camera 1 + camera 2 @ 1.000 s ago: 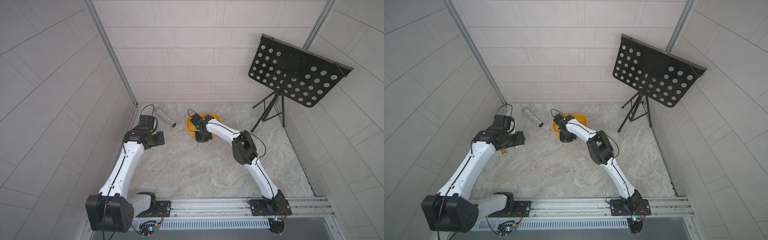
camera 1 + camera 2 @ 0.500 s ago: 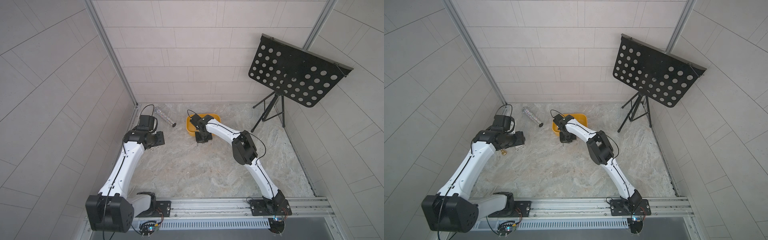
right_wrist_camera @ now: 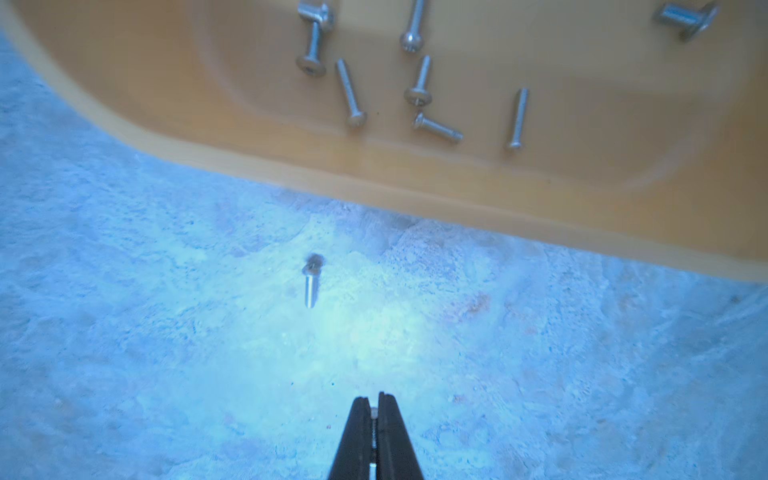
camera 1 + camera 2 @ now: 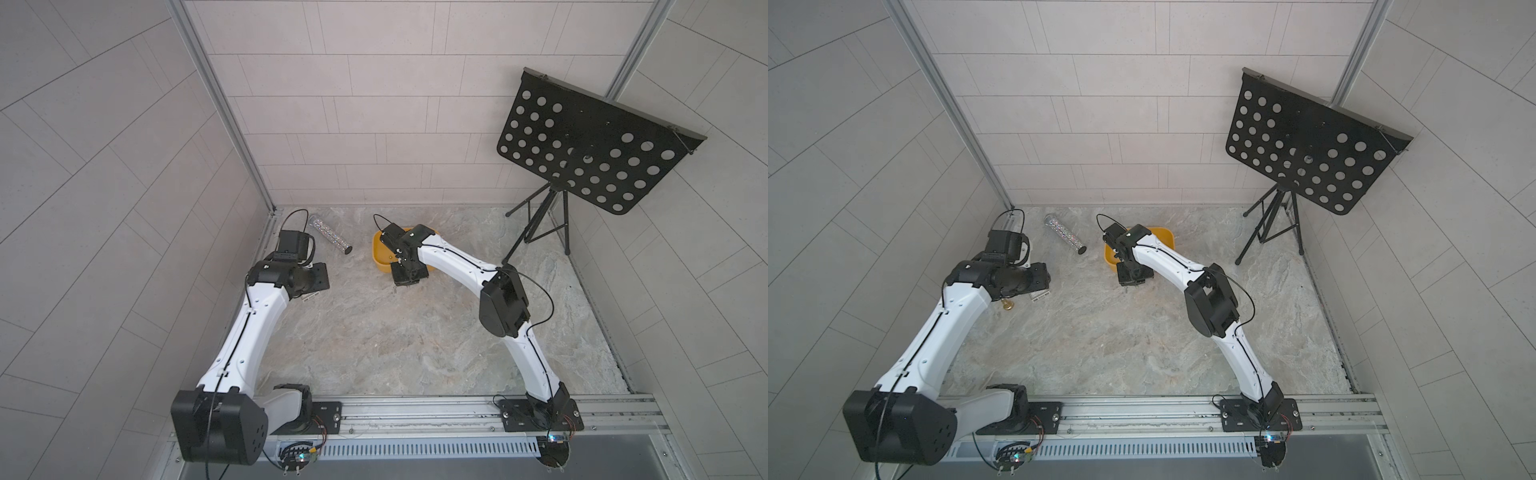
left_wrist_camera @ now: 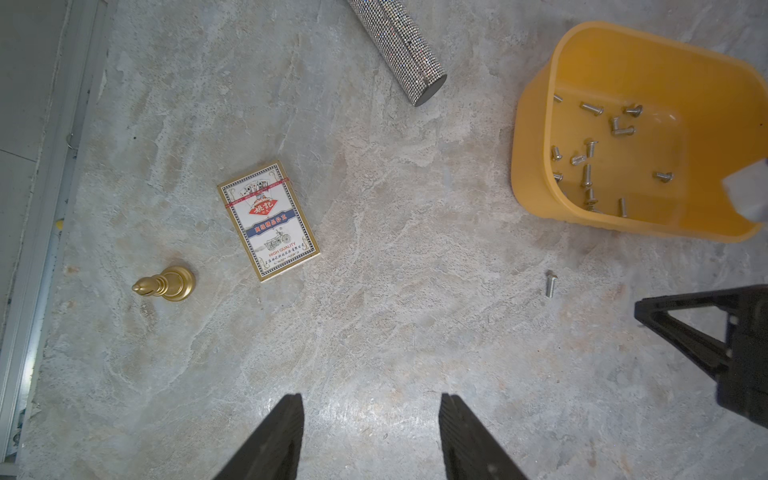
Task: Put the screws on the desktop into the storage box
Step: Place the screw in the storage box.
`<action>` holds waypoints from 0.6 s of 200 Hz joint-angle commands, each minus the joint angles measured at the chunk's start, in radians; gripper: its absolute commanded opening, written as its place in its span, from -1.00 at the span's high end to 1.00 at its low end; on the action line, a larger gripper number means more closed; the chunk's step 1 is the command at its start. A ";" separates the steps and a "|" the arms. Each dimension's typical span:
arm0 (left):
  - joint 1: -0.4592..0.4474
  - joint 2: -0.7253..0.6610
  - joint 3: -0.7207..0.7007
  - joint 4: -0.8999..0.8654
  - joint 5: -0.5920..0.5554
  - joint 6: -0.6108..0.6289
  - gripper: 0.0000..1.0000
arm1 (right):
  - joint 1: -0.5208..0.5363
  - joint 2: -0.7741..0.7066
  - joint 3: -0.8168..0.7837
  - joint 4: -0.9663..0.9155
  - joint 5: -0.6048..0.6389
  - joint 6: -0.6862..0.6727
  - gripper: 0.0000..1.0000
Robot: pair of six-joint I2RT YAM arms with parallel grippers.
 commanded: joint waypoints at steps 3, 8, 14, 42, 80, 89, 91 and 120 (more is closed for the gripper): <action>0.008 -0.023 -0.010 0.001 -0.002 -0.002 -0.18 | 0.008 -0.090 -0.005 -0.040 0.022 -0.021 1.00; 0.008 -0.023 -0.010 0.001 -0.002 -0.002 -0.18 | 0.007 -0.100 0.005 -0.044 0.028 -0.024 1.00; 0.008 -0.022 -0.010 0.002 -0.002 -0.002 -0.18 | 0.004 -0.108 0.022 -0.054 0.034 -0.030 1.00; 0.009 -0.021 -0.010 0.002 -0.003 -0.002 -0.18 | -0.019 -0.102 0.134 -0.108 0.047 -0.050 1.00; 0.008 -0.019 -0.007 -0.003 -0.004 -0.002 -0.18 | -0.081 -0.032 0.259 -0.119 0.052 -0.064 1.00; 0.008 -0.017 -0.007 -0.005 -0.005 -0.002 -0.18 | -0.100 -0.009 0.295 -0.119 0.049 -0.066 1.00; 0.007 -0.016 -0.007 -0.005 -0.005 -0.002 -0.18 | -0.105 -0.002 0.303 -0.119 0.049 -0.067 1.00; 0.008 -0.010 -0.004 -0.005 0.000 -0.002 -0.18 | -0.180 0.101 0.434 -0.143 0.029 -0.071 1.00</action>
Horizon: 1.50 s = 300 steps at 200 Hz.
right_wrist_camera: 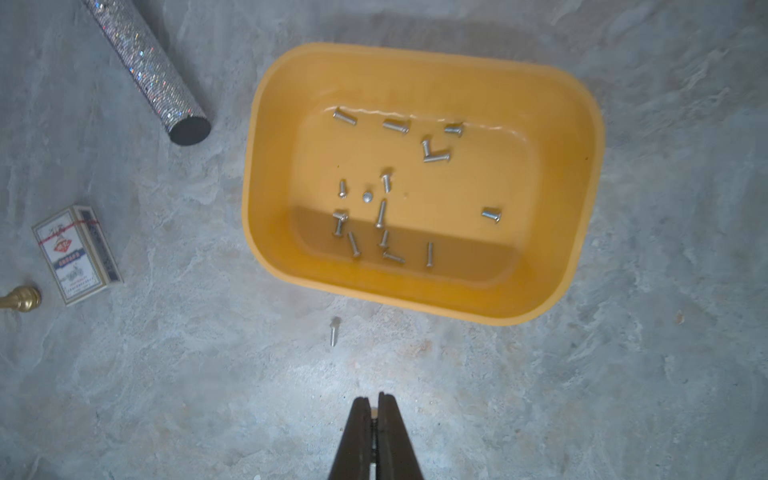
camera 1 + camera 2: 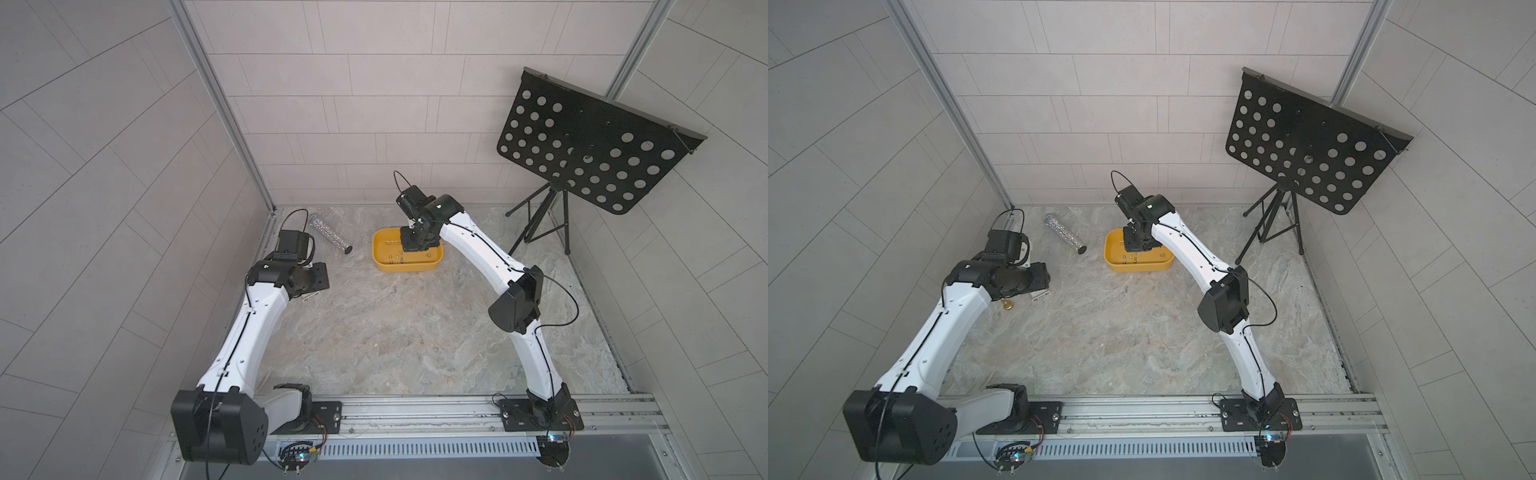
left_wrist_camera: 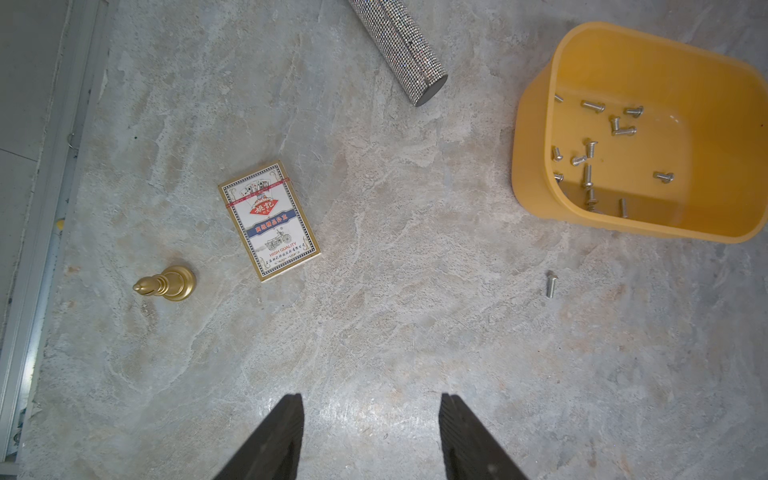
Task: Put the screws on the desktop into the storage box
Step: Place the screw in the storage box, then pick up the screw from the center of the board.
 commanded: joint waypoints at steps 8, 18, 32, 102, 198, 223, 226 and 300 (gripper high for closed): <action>0.007 -0.008 -0.004 -0.006 0.000 -0.002 -0.18 | -0.072 0.106 0.085 -0.044 -0.002 -0.016 1.00; 0.007 -0.006 -0.003 -0.006 0.000 -0.002 -0.18 | -0.093 0.125 0.088 -0.026 -0.007 -0.014 1.00; 0.008 0.001 0.003 -0.009 0.000 -0.002 -0.18 | -0.120 0.148 0.089 0.000 -0.016 -0.010 1.00; 0.008 0.042 0.035 -0.043 0.022 0.003 -0.18 | -0.200 0.246 0.123 0.050 -0.048 -0.003 1.00; 0.004 0.045 0.037 -0.074 0.078 0.000 -0.18 | -0.211 0.295 0.130 0.062 -0.073 0.001 0.74; 0.004 0.047 0.037 -0.078 0.089 -0.008 -0.21 | -0.211 0.284 0.130 0.054 -0.080 -0.009 0.55; 0.004 0.048 0.038 -0.080 0.092 -0.008 -0.21 | -0.211 0.282 0.130 0.053 -0.083 -0.011 0.53; -0.074 0.055 0.071 -0.094 0.085 -0.034 -0.24 | -0.198 0.053 0.007 0.012 -0.059 -0.064 0.42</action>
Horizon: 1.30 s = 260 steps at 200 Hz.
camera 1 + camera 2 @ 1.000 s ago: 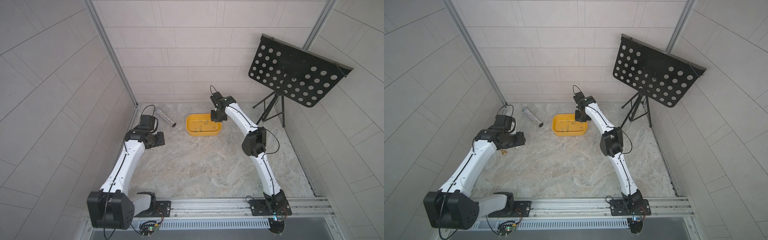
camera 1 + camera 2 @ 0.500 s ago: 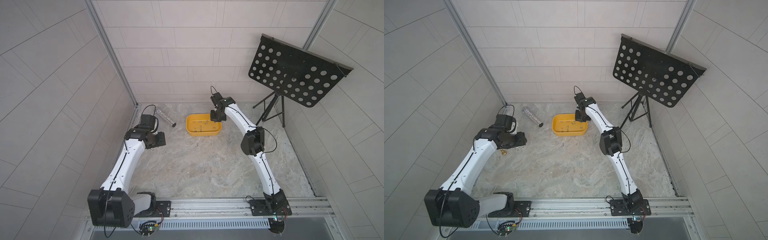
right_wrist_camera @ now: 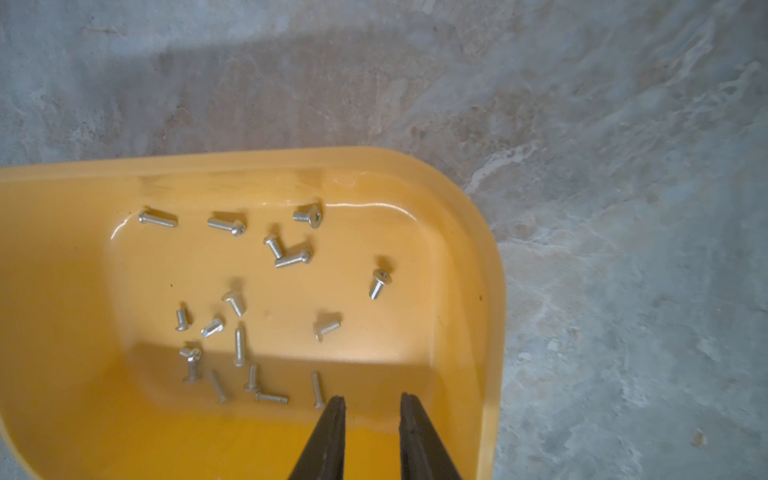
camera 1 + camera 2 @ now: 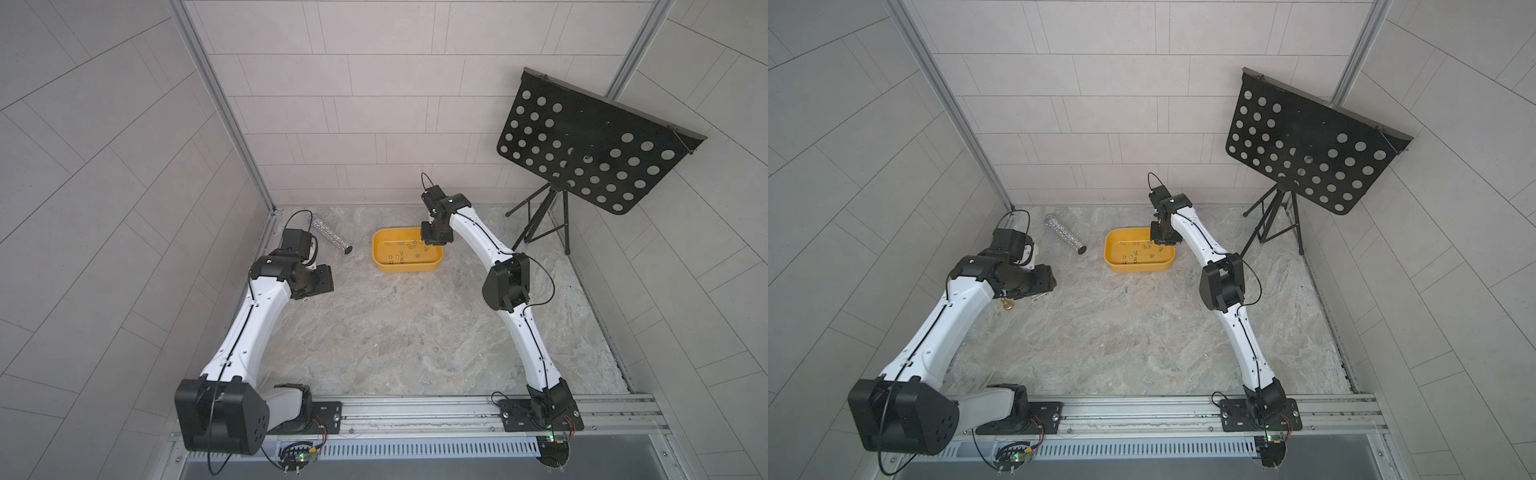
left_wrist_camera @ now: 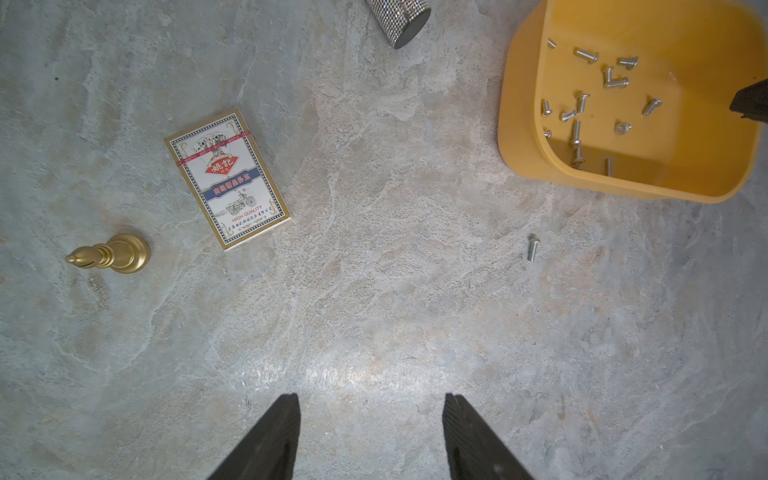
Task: Put the screws on the desktop into the storage box
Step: Pick up the screw from the center of the board.
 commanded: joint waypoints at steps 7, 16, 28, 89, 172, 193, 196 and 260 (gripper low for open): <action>-0.069 0.016 0.038 -0.020 -0.016 -0.022 -0.24 | 0.011 -0.215 -0.126 -0.021 0.036 -0.029 0.41; -0.102 0.025 0.040 -0.020 -0.031 -0.030 -0.24 | 0.014 -0.284 -0.218 0.018 0.042 -0.028 0.41; -0.148 0.041 0.043 -0.014 -0.051 -0.044 -0.25 | 0.014 -0.381 -0.339 0.079 0.047 -0.019 0.40; -0.272 0.148 0.056 0.037 -0.073 -0.089 -0.28 | -0.037 -0.743 -0.714 0.175 0.082 -0.002 0.37; -0.405 0.381 0.181 0.069 -0.181 -0.125 -0.27 | -0.114 -1.018 -0.992 0.242 0.095 0.006 0.35; -0.433 0.444 0.224 0.063 -0.215 -0.121 -0.26 | -0.126 -1.044 -1.028 0.248 0.096 0.009 0.33; -0.436 0.454 0.229 0.062 -0.217 -0.121 -0.26 | -0.128 -1.047 -1.032 0.250 0.095 0.009 0.33; -0.497 0.628 0.327 0.068 -0.272 -0.145 -0.21 | -0.157 -1.066 -1.076 0.265 0.078 -0.001 0.33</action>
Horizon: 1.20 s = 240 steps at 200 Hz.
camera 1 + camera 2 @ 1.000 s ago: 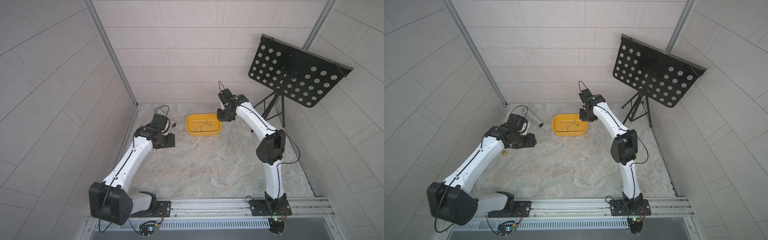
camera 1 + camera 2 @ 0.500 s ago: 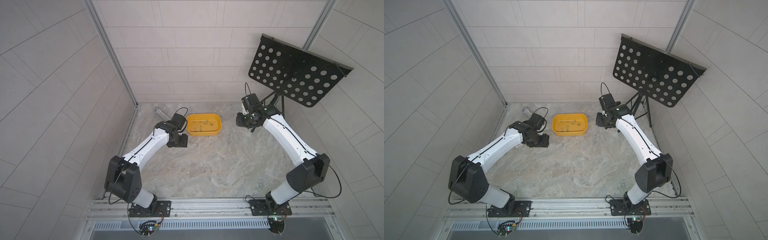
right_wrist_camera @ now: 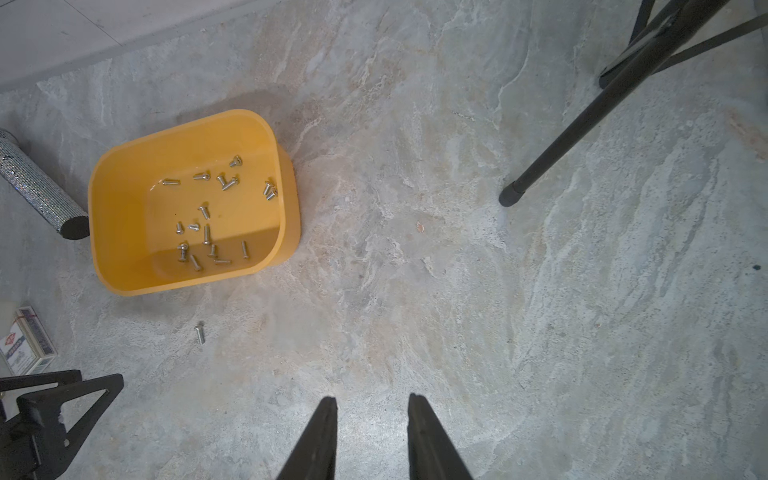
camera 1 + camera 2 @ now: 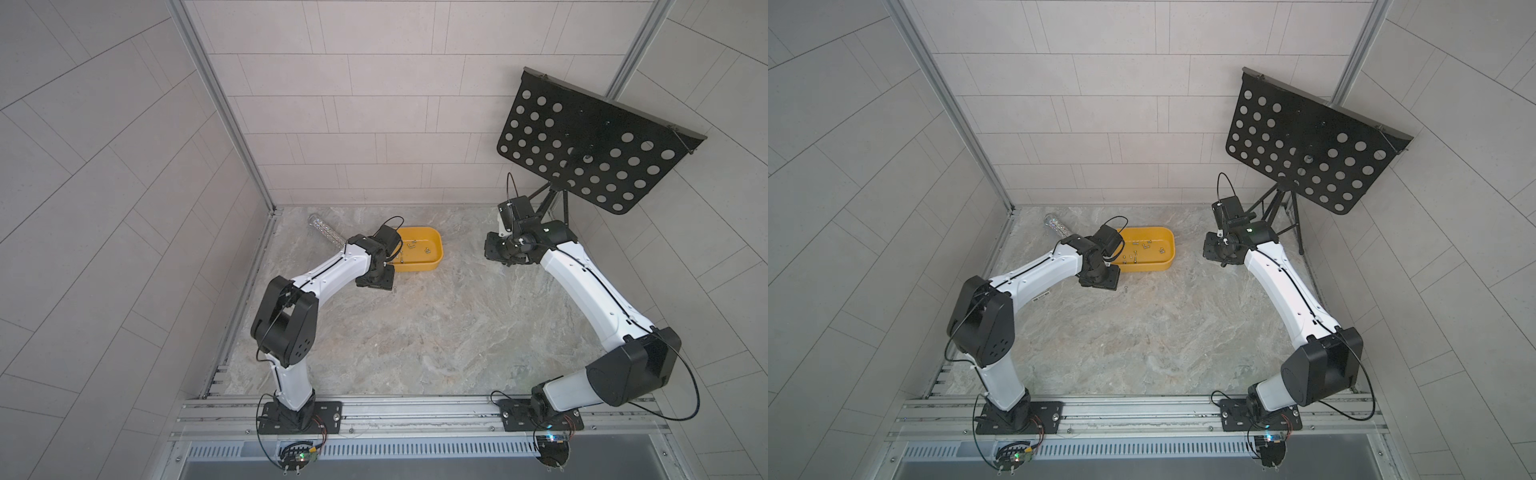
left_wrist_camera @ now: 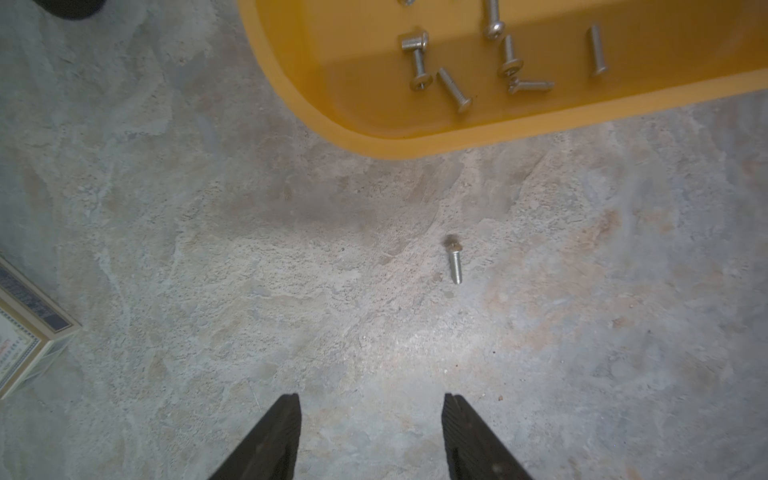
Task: Put the screws on the desktop into the storage box
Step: Pick up the screw from the center of the board.
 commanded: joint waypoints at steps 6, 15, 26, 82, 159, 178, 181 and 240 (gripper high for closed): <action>-0.025 0.051 0.045 -0.001 -0.045 -0.020 -0.20 | -0.010 -0.027 -0.008 0.005 0.005 -0.005 0.32; -0.032 0.069 0.053 0.005 -0.046 -0.026 -0.18 | -0.013 -0.029 -0.011 0.005 0.003 -0.005 0.32; -0.038 0.091 0.063 0.008 -0.047 -0.032 -0.11 | -0.016 -0.030 -0.010 0.007 0.002 -0.007 0.32; -0.059 0.175 0.110 0.035 -0.034 -0.053 0.00 | -0.029 -0.057 -0.008 0.017 -0.002 -0.006 0.32; -0.065 0.300 0.196 0.015 -0.008 -0.074 0.02 | -0.031 -0.071 -0.027 0.025 -0.007 -0.007 0.32; -0.065 0.314 0.204 0.010 -0.009 -0.074 0.06 | -0.032 -0.072 -0.028 0.027 -0.010 -0.007 0.32; -0.064 0.316 0.205 0.010 -0.011 -0.075 0.06 | -0.032 -0.072 -0.028 0.027 -0.009 -0.007 0.32; -0.065 0.327 0.191 0.013 -0.006 -0.077 0.26 | -0.032 -0.071 -0.030 0.028 -0.010 -0.003 0.32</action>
